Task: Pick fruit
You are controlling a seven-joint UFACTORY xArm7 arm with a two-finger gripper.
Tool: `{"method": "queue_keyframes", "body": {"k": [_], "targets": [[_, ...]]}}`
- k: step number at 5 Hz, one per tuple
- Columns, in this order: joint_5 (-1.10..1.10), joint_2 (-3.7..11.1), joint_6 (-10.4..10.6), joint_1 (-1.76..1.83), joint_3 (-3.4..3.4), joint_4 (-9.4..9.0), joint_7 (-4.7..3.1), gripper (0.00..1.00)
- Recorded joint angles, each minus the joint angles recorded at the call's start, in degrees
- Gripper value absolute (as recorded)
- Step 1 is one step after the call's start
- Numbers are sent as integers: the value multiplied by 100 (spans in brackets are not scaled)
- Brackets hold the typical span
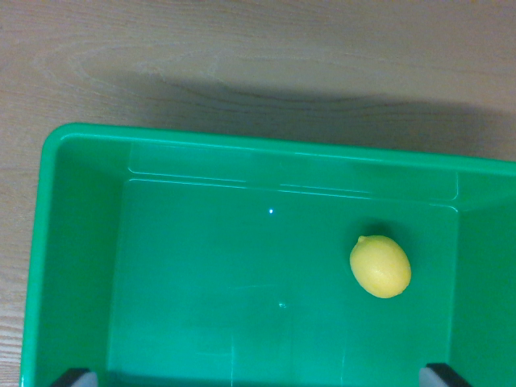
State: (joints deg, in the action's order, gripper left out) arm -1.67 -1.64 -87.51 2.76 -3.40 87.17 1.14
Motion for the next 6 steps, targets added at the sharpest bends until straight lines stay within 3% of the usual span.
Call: {"method": "queue_keyframes", "body": {"k": [5, 6], "targets": [[-1, 8, 16, -3, 2, -9, -11, 0], [-3, 36, 72, -12, 11, -40, -49, 0]]}}
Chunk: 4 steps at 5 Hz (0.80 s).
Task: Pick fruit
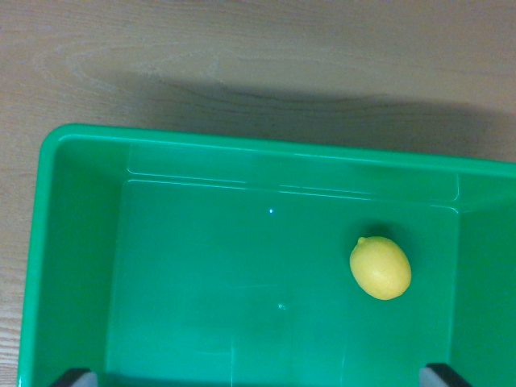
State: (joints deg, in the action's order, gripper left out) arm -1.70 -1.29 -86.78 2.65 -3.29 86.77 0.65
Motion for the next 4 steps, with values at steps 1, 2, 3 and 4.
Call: {"method": "queue_keyframes", "body": {"k": [1, 2, 3, 4], "targets": [[0, 0, 0, 0, 0, 0, 0, 0], [-3, 45, 92, -15, 14, -51, -63, 0], [-3, 45, 92, -15, 14, -51, -63, 0], [-8, 104, 210, -34, 32, -116, -144, 0]]}}
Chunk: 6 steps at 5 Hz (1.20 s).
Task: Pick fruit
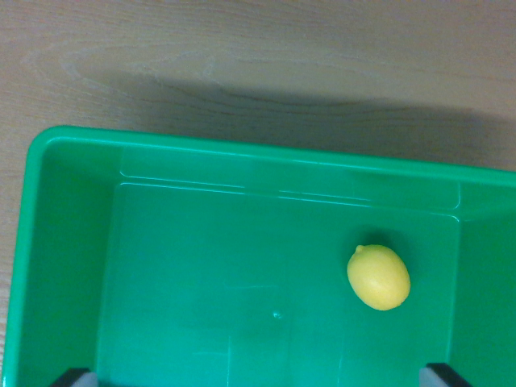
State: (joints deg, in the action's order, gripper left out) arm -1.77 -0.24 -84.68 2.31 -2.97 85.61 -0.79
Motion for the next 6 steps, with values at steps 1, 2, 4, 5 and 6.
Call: {"method": "queue_keyframes", "body": {"k": [1, 2, 4, 5, 6], "targets": [[0, 0, 0, 0, 0, 0, 0, 0], [-6, 78, 157, -25, 24, -86, -107, 0], [-12, 161, 324, -52, 50, -179, -222, 0], [-12, 161, 324, -52, 50, -179, -222, 0], [-20, 262, 529, -85, 82, -292, -363, 0]]}}
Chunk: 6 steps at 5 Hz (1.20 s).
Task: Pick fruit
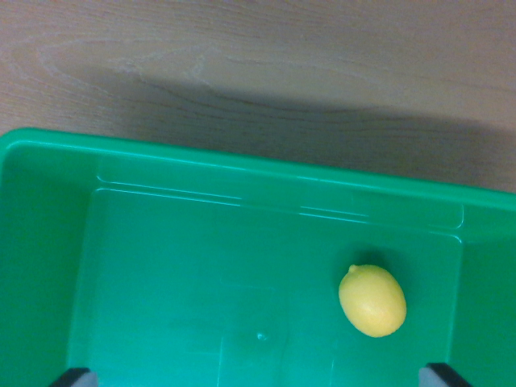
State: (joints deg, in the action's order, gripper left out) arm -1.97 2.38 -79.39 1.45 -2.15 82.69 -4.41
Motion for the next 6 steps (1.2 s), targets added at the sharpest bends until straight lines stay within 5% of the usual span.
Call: {"method": "queue_keyframes", "body": {"k": [1, 2, 3, 4, 5, 6], "targets": [[0, 0, 0, 0, 0, 0, 0, 0], [-8, 103, 208, -34, 32, -114, -142, 0], [-8, 103, 208, -34, 32, -114, -142, 0], [-16, 221, 446, -72, 69, -246, -305, 0], [-16, 221, 446, -72, 69, -246, -305, 0], [-26, 345, 696, -112, 108, -384, -477, 0]]}}
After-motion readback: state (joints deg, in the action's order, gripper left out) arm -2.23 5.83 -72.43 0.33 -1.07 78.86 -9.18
